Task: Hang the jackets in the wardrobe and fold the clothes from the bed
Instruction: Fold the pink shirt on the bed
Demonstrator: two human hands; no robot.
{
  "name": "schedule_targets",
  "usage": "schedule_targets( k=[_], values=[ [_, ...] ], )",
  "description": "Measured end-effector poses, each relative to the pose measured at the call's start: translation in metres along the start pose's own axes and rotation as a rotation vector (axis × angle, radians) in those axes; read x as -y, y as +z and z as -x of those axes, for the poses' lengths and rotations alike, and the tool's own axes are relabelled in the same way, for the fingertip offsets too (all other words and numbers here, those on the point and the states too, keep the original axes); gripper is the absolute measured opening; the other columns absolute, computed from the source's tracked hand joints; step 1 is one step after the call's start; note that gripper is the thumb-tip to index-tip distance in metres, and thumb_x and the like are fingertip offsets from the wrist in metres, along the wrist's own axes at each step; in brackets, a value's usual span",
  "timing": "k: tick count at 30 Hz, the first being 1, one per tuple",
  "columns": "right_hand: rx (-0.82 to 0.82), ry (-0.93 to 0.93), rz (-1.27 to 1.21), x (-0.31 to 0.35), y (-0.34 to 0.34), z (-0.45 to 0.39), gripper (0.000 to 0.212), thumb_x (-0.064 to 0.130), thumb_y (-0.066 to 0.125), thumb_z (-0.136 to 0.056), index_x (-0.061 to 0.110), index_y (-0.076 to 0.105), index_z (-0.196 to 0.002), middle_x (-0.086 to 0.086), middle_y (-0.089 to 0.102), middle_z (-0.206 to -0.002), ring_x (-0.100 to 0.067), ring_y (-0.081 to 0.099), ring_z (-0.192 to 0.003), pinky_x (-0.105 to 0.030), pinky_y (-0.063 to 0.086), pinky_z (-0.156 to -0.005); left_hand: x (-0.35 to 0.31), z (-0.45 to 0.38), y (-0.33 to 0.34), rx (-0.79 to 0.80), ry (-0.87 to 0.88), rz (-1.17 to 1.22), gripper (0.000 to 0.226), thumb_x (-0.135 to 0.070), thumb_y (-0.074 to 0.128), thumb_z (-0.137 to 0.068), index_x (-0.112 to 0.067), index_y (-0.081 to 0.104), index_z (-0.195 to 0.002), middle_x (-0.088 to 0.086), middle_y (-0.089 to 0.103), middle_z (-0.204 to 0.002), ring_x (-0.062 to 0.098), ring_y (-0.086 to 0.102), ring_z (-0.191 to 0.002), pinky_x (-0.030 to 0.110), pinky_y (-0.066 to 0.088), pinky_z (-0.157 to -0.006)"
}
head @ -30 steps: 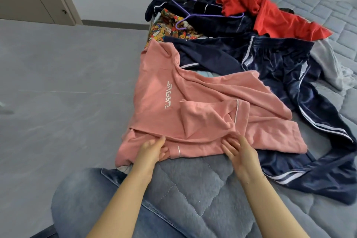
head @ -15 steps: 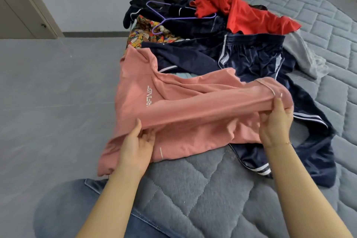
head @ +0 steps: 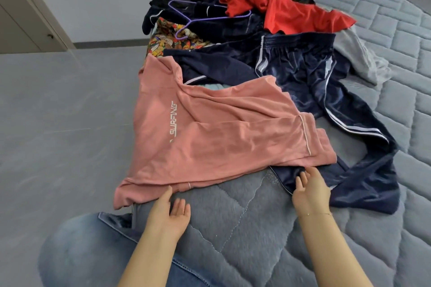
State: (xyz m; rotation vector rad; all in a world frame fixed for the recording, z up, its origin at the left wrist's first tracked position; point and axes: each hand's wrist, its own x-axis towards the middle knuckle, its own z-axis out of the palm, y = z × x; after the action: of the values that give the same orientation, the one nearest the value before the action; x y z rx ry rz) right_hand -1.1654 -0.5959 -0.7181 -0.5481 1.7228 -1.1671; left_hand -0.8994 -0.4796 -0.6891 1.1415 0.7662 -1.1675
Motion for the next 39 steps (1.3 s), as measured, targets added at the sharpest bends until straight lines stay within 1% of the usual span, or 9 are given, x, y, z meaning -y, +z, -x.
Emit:
schedule_targets(
  k=[3, 7, 10, 16, 20, 24, 29, 32, 39],
  values=[
    [0.097, 0.176, -0.250, 0.001, 0.013, -0.001, 0.033, -0.011, 0.046, -0.094, -0.006, 0.051, -0.127, -0.024, 0.057, -0.118, -0.034, 0.057, -0.115, -0.033, 0.041, -0.104, -0.003, -0.005, 0.005, 0.050, 0.142, -0.033, 0.041, -0.022, 0.058, -0.097, -0.009, 0.049, -0.134, 0.006, 0.051, -0.132, 0.017, 0.047, -0.129, 0.031, 0.037, -0.110],
    [0.226, 0.135, -0.389, 0.028, 0.022, -0.018, 0.049, 0.010, 0.046, -0.102, 0.007, 0.033, -0.149, -0.008, 0.057, -0.125, -0.007, 0.058, -0.094, -0.019, 0.048, -0.089, -0.019, -0.014, 0.018, 0.014, 0.218, -0.014, 0.013, -0.024, 0.064, -0.093, -0.018, 0.056, -0.085, -0.007, 0.053, -0.084, 0.003, 0.050, -0.072, 0.019, 0.045, -0.071],
    [0.129, 0.191, -0.422, 0.044, 0.024, -0.027, 0.042, 0.023, 0.058, -0.098, 0.008, 0.050, -0.136, 0.002, 0.062, -0.117, -0.003, 0.060, -0.086, -0.015, 0.053, -0.065, -0.028, -0.013, 0.019, -0.022, 0.313, -0.056, 0.026, -0.022, 0.066, -0.093, -0.020, 0.048, -0.074, -0.007, 0.038, -0.067, 0.004, 0.035, -0.056, 0.018, 0.036, -0.055],
    [-0.127, 0.038, -0.447, 0.040, -0.015, -0.012, 0.016, 0.019, 0.069, -0.090, 0.009, 0.060, -0.098, 0.006, 0.062, -0.086, -0.005, 0.060, -0.070, -0.016, 0.051, -0.054, -0.039, 0.003, -0.003, 0.018, 0.550, -0.106, 0.013, -0.017, 0.067, -0.092, -0.018, 0.058, -0.083, -0.006, 0.053, -0.075, 0.003, 0.049, -0.064, 0.014, 0.044, -0.057],
    [-0.139, 0.035, -0.411, 0.006, -0.050, 0.009, 0.024, 0.011, 0.068, -0.090, 0.007, 0.060, -0.113, 0.004, 0.066, -0.094, -0.006, 0.063, -0.080, -0.022, 0.054, -0.070, -0.038, 0.010, -0.023, -0.065, 0.548, -0.073, 0.026, -0.009, 0.063, -0.093, -0.019, 0.050, -0.073, -0.002, 0.043, -0.067, 0.004, 0.042, -0.051, 0.013, 0.039, -0.046],
    [-0.070, 0.058, -0.389, -0.012, -0.065, 0.018, 0.030, 0.007, 0.068, -0.088, 0.008, 0.061, -0.117, 0.004, 0.068, -0.095, -0.006, 0.064, -0.081, -0.019, 0.056, -0.067, -0.035, 0.019, -0.030, -0.086, 0.417, 0.067, 0.036, 0.000, 0.048, -0.097, -0.021, 0.036, -0.071, -0.005, 0.035, -0.067, 0.003, 0.035, -0.054, 0.013, 0.037, -0.052],
    [-0.113, -0.010, -0.387, -0.008, -0.067, 0.008, 0.027, 0.005, 0.069, -0.086, 0.015, 0.063, -0.110, -0.003, 0.067, -0.108, -0.012, 0.063, -0.091, -0.028, 0.052, -0.084, -0.017, 0.041, -0.017, 0.007, 0.410, 0.018, 0.016, -0.004, 0.060, -0.093, -0.019, 0.054, -0.097, -0.008, 0.051, -0.077, 0.001, 0.042, -0.058, 0.012, 0.040, -0.054],
    [-0.174, -0.087, -0.325, -0.007, -0.071, 0.003, 0.034, 0.003, 0.071, -0.084, 0.011, 0.062, -0.115, -0.007, 0.065, -0.118, -0.017, 0.063, -0.103, -0.033, 0.051, -0.095, 0.007, 0.052, -0.004, 0.117, 0.478, -0.123, 0.020, -0.002, 0.056, -0.094, -0.019, 0.056, -0.105, -0.006, 0.049, -0.073, 0.001, 0.040, -0.053, 0.012, 0.036, -0.051],
    [-0.187, -0.470, 0.208, 0.006, -0.085, 0.007, 0.045, -0.004, 0.063, -0.082, 0.005, 0.061, -0.126, -0.010, 0.052, -0.137, -0.024, 0.046, -0.130, -0.038, 0.035, -0.113, 0.051, 0.047, 0.029, 0.487, 0.234, -0.672, 0.021, 0.005, 0.055, -0.091, -0.010, 0.065, -0.104, 0.006, 0.068, -0.099, 0.015, 0.062, -0.087, 0.025, 0.048, -0.077]
  ],
)
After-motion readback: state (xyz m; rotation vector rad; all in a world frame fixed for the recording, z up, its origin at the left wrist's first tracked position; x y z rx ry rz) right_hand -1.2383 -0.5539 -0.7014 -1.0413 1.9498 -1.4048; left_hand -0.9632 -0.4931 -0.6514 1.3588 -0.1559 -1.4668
